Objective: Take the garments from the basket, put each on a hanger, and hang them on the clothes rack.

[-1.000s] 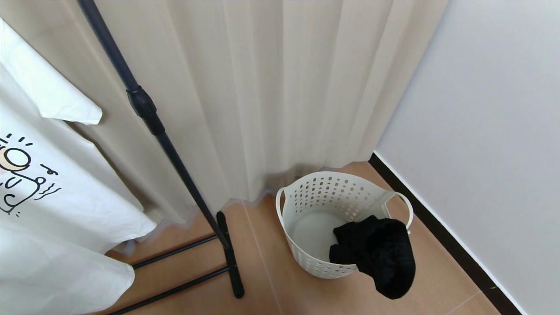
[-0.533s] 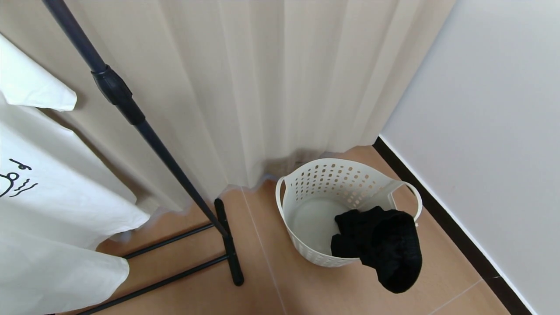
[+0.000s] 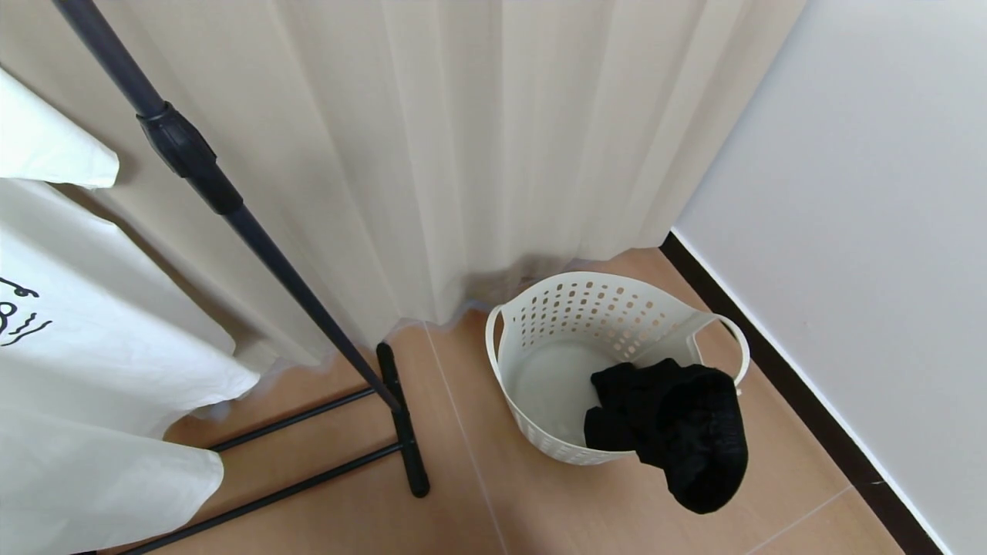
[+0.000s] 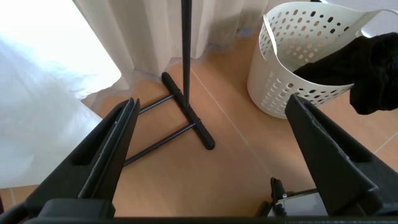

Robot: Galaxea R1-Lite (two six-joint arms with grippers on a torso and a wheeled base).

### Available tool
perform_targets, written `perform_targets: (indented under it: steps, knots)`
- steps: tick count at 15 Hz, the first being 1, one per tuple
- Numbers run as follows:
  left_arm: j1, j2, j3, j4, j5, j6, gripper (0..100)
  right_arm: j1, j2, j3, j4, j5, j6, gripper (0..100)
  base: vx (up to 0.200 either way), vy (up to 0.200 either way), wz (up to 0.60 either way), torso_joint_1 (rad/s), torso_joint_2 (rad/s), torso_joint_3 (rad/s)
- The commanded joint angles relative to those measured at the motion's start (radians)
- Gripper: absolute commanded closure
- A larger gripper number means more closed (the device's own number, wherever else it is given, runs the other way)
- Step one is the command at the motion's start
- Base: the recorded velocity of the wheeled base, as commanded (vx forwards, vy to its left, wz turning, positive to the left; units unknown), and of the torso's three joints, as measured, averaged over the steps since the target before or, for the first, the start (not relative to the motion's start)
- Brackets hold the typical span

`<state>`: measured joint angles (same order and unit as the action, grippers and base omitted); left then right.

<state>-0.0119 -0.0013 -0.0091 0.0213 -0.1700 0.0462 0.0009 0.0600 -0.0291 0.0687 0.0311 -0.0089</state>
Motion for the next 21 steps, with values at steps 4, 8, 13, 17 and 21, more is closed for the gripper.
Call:
perform_targets:
  steps: [4,8,13,17,21]
  knots:
    - [0.0,0.001,0.0,0.0,0.0,0.0,0,0.117,0.679,-0.104,-0.132,0.03,-0.032,0,0.0,0.0,0.0,0.0,0.0,0.0]
    - [0.0,0.001,0.0,0.0,0.0,0.0,0,0.143,0.969,-0.272,-0.135,0.024,-0.467,0,0.0,0.0,0.0,0.0,0.0,0.0]
    - [0.0,0.001,0.0,0.0,0.0,0.0,0,0.146,1.255,-0.468,-0.142,-0.045,-0.938,0,0.0,0.0,0.0,0.0,0.0,0.0]
    - [0.0,0.001,0.0,0.0,0.0,0.0,0,0.151,1.5,-0.558,-0.196,-0.129,-0.973,0,0.0,0.0,0.0,0.0,0.0,0.0]
    - [0.0,0.001,0.0,0.0,0.0,0.0,0,0.148,1.721,-0.627,-0.371,-0.166,-0.973,0,0.0,0.0,0.0,0.0,0.0,0.0]
